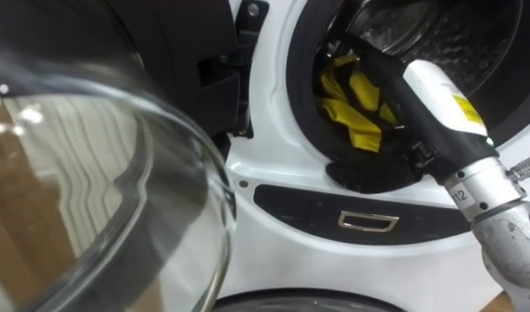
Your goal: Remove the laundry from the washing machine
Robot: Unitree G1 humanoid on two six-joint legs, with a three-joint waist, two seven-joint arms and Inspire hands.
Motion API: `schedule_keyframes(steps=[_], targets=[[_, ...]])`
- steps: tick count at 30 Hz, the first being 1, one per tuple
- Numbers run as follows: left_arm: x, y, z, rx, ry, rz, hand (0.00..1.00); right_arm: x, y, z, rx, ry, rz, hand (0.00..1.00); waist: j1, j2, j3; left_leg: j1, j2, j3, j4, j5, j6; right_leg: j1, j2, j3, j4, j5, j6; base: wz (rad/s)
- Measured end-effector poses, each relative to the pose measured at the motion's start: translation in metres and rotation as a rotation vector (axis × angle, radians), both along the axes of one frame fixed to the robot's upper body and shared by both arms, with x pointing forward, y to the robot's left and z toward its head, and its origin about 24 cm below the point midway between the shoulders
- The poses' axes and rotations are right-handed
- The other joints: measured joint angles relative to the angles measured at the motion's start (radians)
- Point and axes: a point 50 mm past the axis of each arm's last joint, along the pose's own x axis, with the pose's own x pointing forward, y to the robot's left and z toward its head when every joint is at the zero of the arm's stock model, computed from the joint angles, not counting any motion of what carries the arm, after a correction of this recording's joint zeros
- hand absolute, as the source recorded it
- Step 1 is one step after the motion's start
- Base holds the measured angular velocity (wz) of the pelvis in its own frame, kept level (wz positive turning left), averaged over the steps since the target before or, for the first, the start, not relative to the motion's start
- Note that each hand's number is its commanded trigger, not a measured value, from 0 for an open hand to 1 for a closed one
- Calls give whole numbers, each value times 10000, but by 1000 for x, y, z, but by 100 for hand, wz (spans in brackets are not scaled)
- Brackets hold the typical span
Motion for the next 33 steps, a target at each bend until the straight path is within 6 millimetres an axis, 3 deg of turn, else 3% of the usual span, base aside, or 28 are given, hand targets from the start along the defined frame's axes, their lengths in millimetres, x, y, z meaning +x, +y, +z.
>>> schedule_keyframes(steps=[9,15,19,23,27,33], targets=[[-2,1,0,8,-83,-33,0,-8,-4,5,-202,-64,205,0,-226,-99,-23,1,18,-57,-45,7,15,7,6,19,6,33,-19,3],[0,3,1,52,-210,84,0,-17,-9,12,-72,-147,421,0,-241,120,-14,43,128,114,-178,-13,39,-20,95,51,-2,33,-18,-2],[1,5,1,135,-327,162,0,-24,-20,34,-80,-1024,81,0,-203,237,-41,175,197,219,-353,-11,37,-14,198,181,-7,16,-38,-9],[1,9,3,396,-387,185,0,-30,-53,55,355,-2285,-1693,0,-189,155,-76,220,212,234,-387,-11,29,-6,235,217,-2,-34,-84,-2],[1,11,4,610,-407,149,0,-31,-52,50,266,-2063,-1626,0,-189,-35,-92,230,209,303,-382,-10,1,5,265,283,-22,-50,-103,-4],[2,12,4,693,-425,145,0,-31,-54,49,371,-2063,-1838,0,-158,-91,-61,233,219,310,-400,-15,-5,12,323,292,-63,-53,-103,0]])
